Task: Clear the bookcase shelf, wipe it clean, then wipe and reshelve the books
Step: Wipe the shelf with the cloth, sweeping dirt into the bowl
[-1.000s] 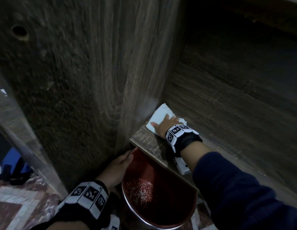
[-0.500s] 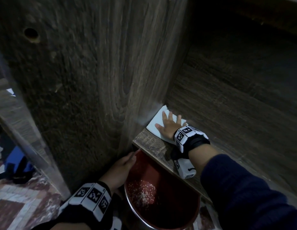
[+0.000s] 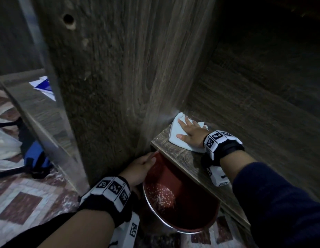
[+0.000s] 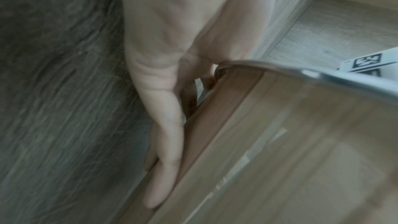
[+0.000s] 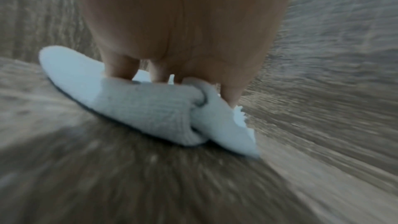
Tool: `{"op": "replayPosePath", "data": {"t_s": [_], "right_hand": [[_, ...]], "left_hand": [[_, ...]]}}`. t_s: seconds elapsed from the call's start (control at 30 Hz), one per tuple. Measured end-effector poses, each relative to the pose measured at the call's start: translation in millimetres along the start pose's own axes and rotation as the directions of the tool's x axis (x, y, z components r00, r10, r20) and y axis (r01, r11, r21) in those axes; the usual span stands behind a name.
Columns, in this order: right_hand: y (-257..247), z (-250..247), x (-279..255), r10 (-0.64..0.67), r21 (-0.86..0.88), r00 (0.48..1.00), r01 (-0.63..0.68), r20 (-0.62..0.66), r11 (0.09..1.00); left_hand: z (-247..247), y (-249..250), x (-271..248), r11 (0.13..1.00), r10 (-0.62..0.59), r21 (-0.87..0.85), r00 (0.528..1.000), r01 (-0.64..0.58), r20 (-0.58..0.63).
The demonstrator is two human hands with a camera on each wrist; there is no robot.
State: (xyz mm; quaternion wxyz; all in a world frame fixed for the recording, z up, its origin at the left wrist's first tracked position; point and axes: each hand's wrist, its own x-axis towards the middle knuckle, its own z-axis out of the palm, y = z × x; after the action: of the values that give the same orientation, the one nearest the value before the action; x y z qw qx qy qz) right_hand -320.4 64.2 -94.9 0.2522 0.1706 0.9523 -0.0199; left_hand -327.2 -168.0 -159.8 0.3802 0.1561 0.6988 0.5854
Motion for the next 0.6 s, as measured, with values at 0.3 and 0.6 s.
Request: {"op": "replayPosePath", "data": {"t_s": [0.3,0.6], "right_hand": [[-3,23,-35,-0.143,0.106,0.989,0.146,-0.036,0.984],[-10,84,-96,-0.453,0.258,0.842,0.526,-0.294,0.81]], "left_hand": [[-2,8,-8,0.998,-0.005,0.066,1.0,0.004,0.014],[0,15,-10,0.986,-0.002,0.167,0.999,-0.004,0.033]]}}
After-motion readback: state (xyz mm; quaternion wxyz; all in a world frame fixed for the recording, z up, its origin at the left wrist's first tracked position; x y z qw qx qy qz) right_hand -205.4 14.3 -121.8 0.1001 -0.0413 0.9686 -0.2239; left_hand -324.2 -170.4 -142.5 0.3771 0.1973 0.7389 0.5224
